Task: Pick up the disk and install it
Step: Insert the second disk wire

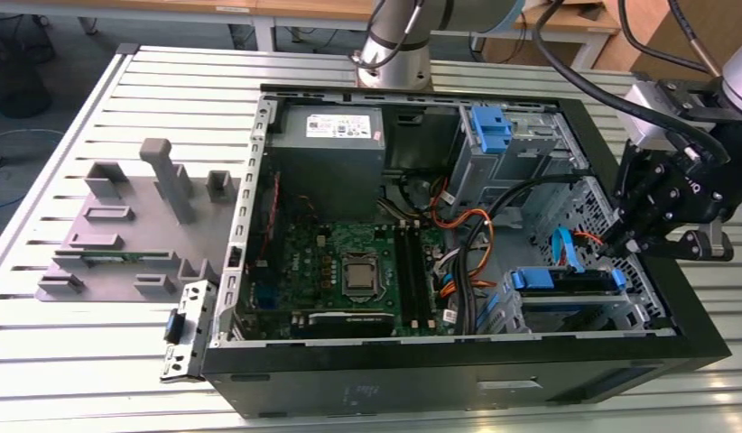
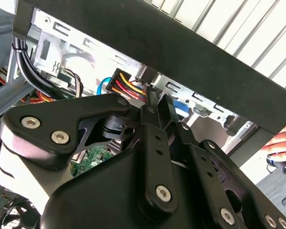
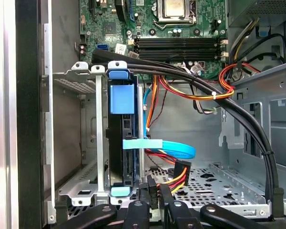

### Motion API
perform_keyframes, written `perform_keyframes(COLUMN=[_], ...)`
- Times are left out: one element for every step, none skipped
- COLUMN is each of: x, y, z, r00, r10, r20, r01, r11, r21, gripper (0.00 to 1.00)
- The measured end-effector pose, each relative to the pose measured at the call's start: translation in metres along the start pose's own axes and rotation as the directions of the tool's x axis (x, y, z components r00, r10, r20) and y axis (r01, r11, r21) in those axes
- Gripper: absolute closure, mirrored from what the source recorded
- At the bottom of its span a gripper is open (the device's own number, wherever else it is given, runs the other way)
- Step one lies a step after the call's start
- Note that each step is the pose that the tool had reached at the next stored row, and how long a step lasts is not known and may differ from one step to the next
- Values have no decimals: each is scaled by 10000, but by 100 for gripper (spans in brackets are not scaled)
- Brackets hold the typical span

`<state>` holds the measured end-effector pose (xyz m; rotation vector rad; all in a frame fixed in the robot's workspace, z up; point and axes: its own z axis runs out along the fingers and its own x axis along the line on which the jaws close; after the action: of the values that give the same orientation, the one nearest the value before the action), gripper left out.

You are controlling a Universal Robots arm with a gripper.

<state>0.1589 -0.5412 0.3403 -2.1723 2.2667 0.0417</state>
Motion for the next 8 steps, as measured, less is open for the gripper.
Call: perform_keyframes(x=[0,0,1,3,4,5,6,7], y=[0,8,28,56,83,109,136,165], z=[0,2,4,7,10,11,13,15], r00=[10000,10000,10000,10000,10000,10000,10000,10000], r10=[0,-1,-2,-1,-1,-1,-2,-1], r20=[1,1,-1,0,1,0,0,0], r01=[0,1,2,1,1,1,2,1], r11=[10000,10000,10000,10000,10000,10000,10000,10000], r21=[0,1,1,2,3,4,8,11], gripper=[76,76,76,76,76,76,76,76])
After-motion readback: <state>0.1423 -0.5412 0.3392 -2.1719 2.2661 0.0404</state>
